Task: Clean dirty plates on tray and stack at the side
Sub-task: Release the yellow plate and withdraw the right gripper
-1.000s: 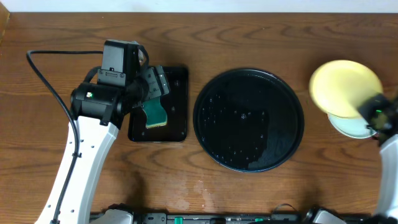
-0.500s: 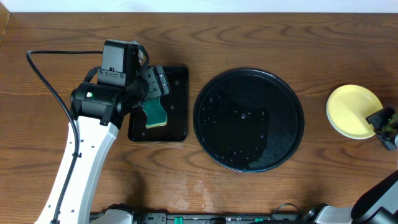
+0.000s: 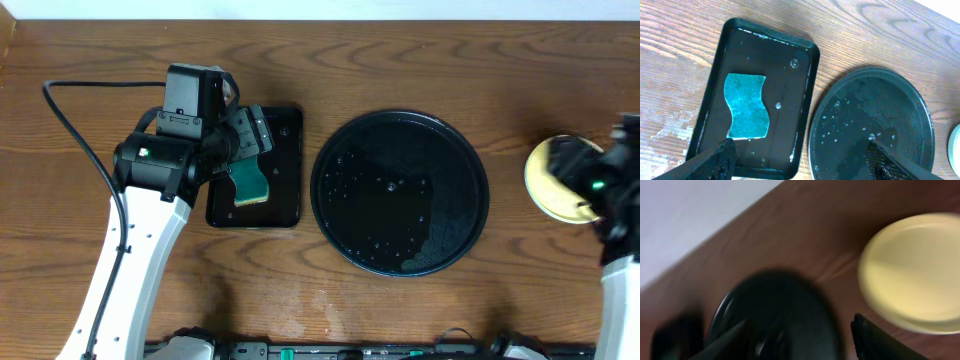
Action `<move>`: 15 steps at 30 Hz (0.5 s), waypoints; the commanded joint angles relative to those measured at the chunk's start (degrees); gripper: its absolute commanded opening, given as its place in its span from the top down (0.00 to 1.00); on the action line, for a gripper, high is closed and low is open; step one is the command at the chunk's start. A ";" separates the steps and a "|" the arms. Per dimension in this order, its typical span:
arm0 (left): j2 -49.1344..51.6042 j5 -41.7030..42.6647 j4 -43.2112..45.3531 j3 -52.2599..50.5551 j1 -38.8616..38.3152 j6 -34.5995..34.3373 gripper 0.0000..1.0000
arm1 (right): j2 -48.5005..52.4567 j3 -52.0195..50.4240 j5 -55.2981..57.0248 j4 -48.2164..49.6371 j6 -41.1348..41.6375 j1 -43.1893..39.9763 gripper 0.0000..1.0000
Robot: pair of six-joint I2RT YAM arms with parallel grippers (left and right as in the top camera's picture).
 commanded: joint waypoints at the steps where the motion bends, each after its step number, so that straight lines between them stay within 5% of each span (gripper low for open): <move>1: -0.04 0.09 -0.13 0.81 0.28 0.55 0.16 | -1.99 0.31 -2.60 -2.84 -7.32 7.96 0.39; 6: -0.04 0.09 -0.13 0.81 0.28 0.55 0.16 | -2.95 0.31 -2.60 -4.31 -9.40 17.44 0.28; 8: -0.04 0.09 -0.13 0.81 0.28 0.55 0.16 | -2.80 0.31 -2.60 -4.28 -9.38 19.85 0.01; 15: -0.04 0.09 -0.13 0.81 0.28 0.55 0.16 | -2.78 0.31 -2.43 -4.57 -7.45 24.74 0.01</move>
